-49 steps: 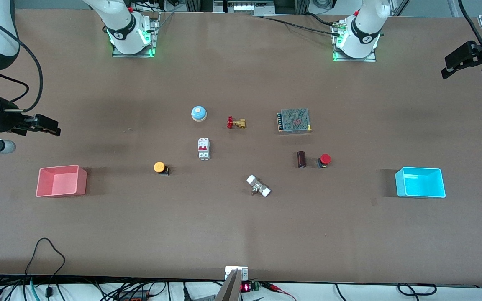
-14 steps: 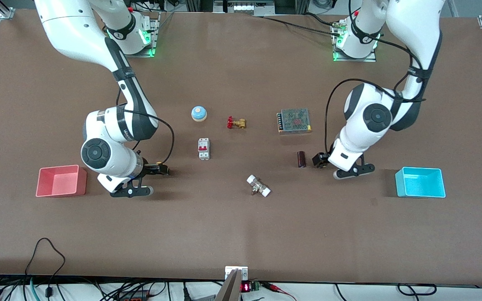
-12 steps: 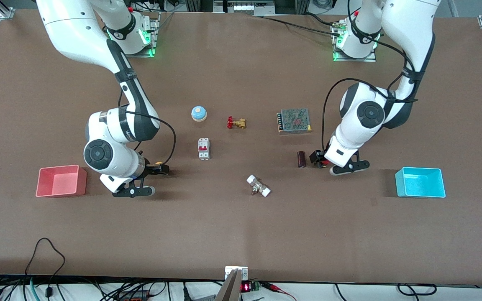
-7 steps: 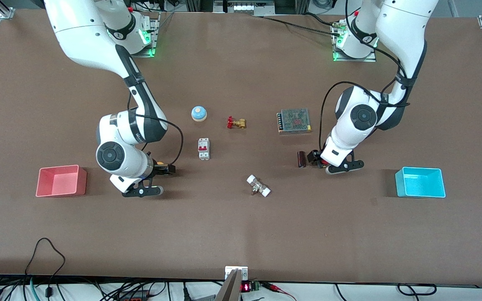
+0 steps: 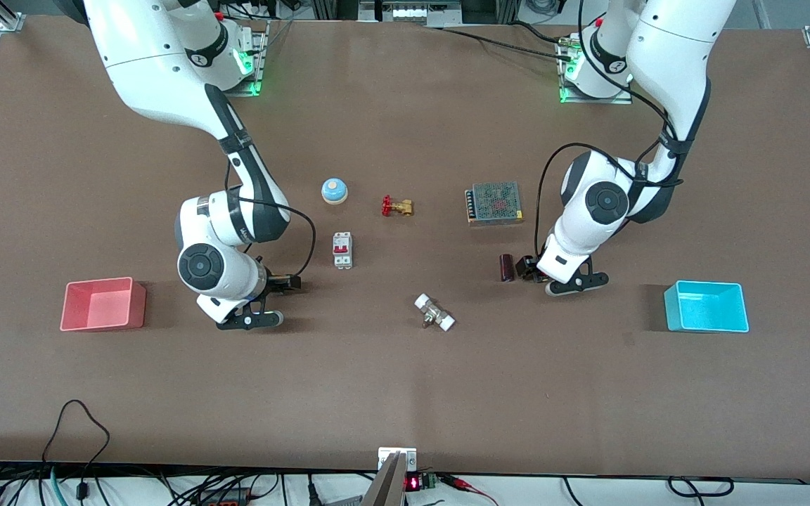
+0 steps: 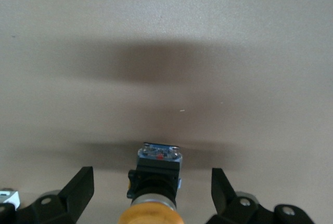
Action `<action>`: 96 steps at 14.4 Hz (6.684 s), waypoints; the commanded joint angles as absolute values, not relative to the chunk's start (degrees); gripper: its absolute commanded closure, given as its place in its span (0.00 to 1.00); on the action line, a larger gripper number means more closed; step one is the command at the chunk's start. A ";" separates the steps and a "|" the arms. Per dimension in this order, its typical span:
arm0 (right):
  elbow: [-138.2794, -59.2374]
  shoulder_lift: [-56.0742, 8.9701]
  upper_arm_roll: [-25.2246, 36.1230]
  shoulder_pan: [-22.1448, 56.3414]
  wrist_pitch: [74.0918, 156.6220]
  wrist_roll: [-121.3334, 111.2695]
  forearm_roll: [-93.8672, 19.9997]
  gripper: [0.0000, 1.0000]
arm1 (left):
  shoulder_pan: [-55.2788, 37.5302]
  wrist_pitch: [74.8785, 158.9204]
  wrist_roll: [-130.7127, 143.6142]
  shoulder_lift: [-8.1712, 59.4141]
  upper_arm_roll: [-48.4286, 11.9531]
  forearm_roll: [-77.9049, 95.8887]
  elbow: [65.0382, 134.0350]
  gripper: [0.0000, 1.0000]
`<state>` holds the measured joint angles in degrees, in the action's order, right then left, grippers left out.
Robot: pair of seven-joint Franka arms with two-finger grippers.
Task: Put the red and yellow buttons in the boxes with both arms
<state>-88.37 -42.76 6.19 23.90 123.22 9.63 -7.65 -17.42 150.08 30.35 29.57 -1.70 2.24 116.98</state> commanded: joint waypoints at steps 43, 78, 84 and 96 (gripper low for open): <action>-85.25 -42.62 20.83 6.42 120.32 -17.66 -8.44 0.71 | 14.77 140.54 -24.69 38.58 -0.88 5.36 98.35 0.02; -84.99 -21.99 20.65 17.14 102.06 -6.77 -12.66 0.00 | 9.49 87.45 6.42 16.70 -15.12 -1.49 80.07 0.00; -84.82 -16.44 21.09 16.70 96.24 -7.91 -11.78 0.00 | 9.58 83.41 6.06 13.45 -15.38 -1.23 80.16 0.00; -90.08 -5.72 9.49 6.68 93.69 -1.76 1.04 0.00 | 1.50 82.71 4.66 0.80 -3.44 -0.53 88.68 0.00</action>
<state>-86.48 -8.97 11.10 7.20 93.32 -4.53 -1.12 3.57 82.31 6.02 5.31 -6.21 -0.26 84.67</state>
